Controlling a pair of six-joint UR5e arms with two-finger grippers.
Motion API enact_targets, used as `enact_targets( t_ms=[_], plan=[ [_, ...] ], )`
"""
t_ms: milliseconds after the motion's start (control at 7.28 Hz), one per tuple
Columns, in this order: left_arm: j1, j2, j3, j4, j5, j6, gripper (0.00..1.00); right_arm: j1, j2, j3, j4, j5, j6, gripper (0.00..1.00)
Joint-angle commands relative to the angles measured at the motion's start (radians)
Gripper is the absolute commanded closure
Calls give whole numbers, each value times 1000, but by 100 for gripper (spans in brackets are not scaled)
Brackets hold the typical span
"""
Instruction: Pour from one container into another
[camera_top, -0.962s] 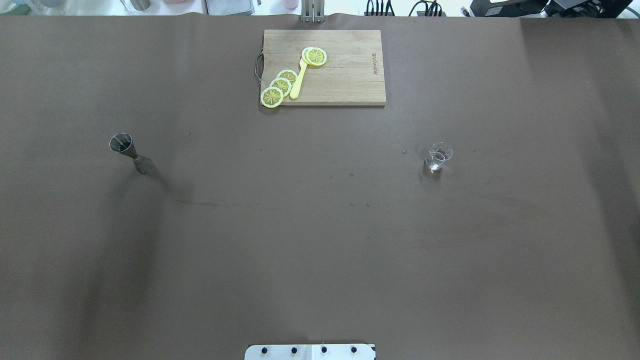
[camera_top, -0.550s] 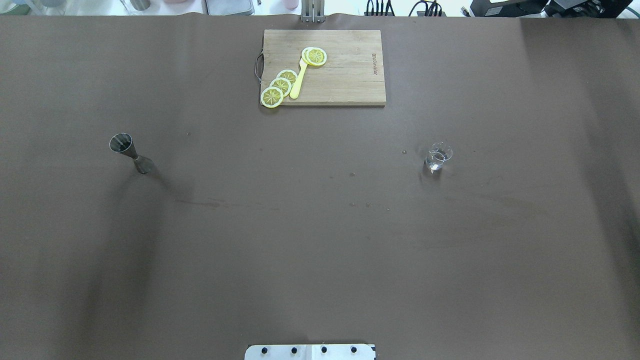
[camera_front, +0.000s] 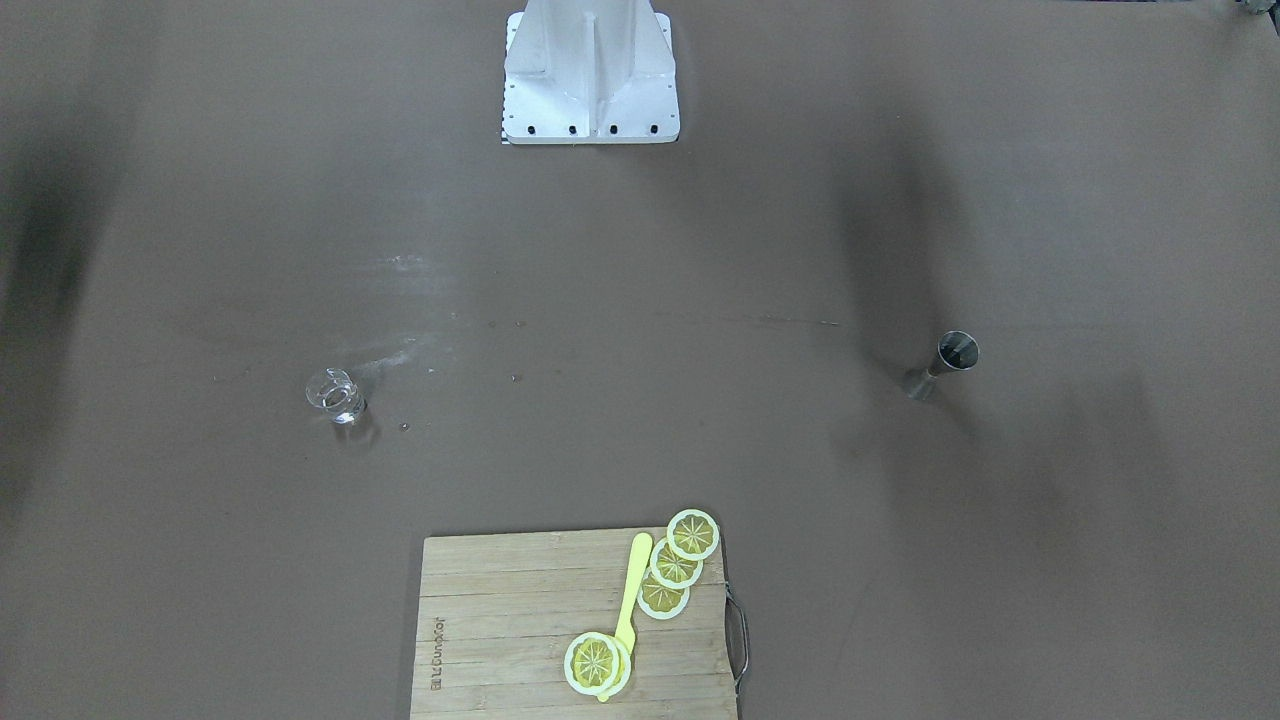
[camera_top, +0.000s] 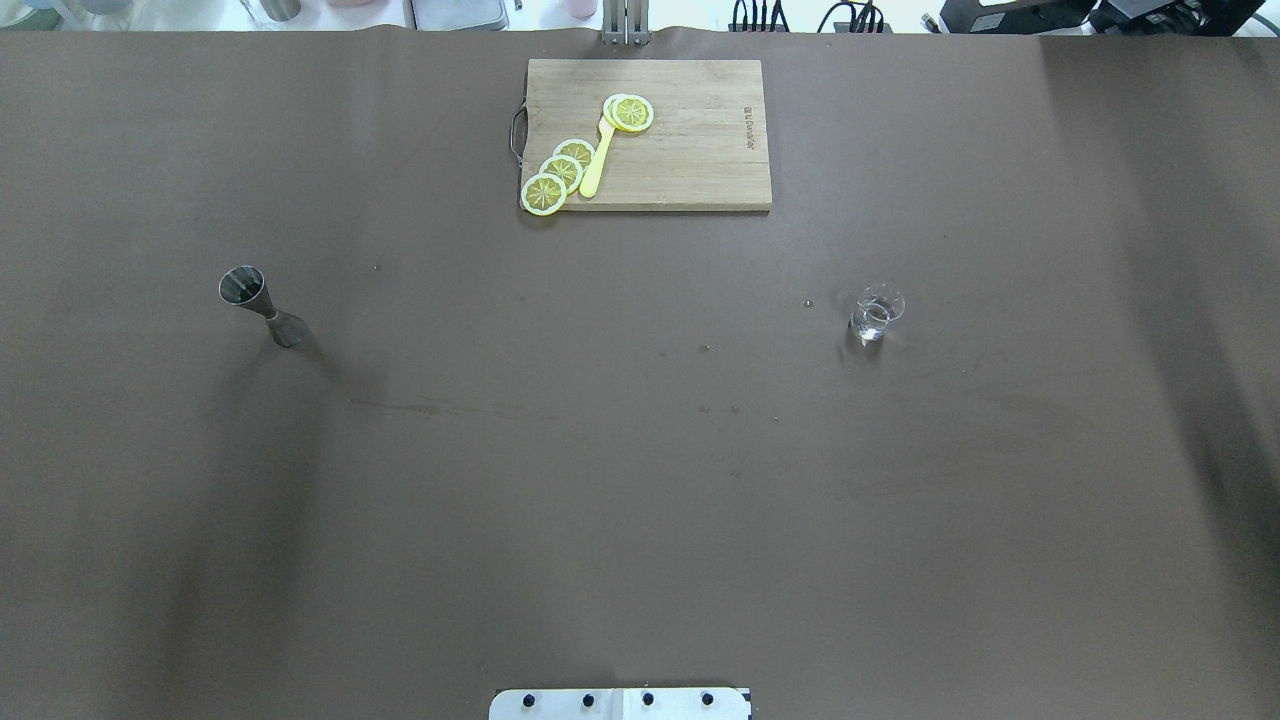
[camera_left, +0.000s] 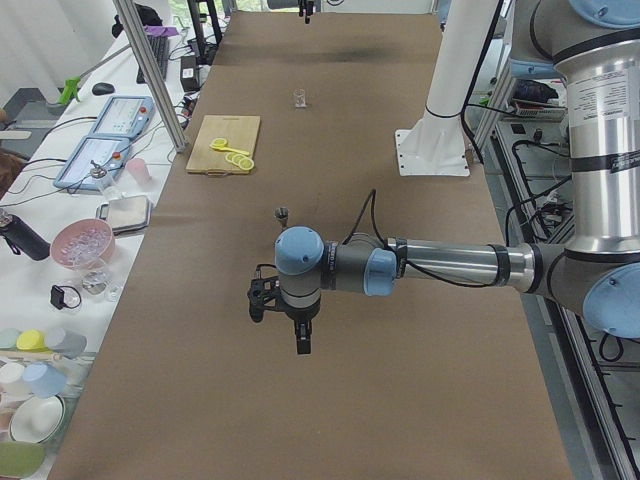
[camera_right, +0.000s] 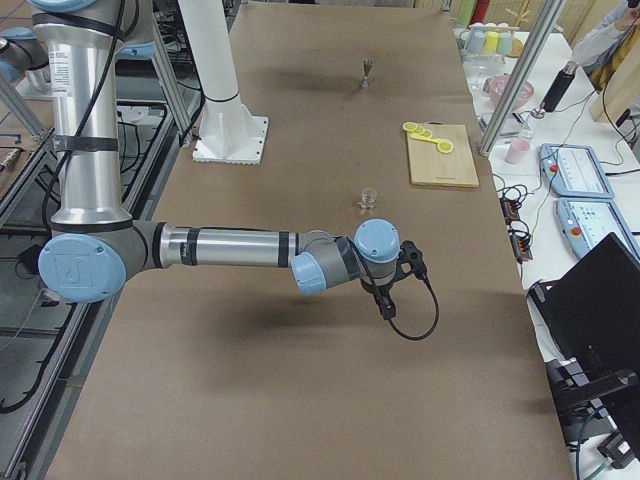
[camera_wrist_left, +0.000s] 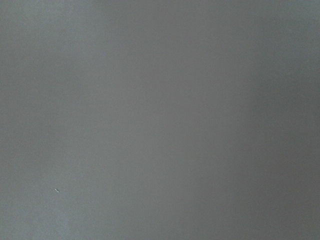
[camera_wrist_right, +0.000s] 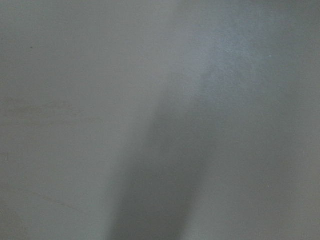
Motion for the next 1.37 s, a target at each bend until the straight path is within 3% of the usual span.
enact_targets(
  t_ms=[0, 275, 962, 1237],
  plan=[
    [0, 0, -1, 0, 0, 0, 1, -39, 54, 0, 10, 9, -5, 0],
    [0, 0, -9, 0, 0, -3, 1, -101, 73, -18, 177, 0, -6, 0],
    [0, 0, -7, 1, 0, -6, 1, -170, 139, 34, 315, -78, -5, 0],
    [2, 0, -6, 2, 0, -8, 1, -251, 138, 34, 451, -81, -3, 0]
  ],
)
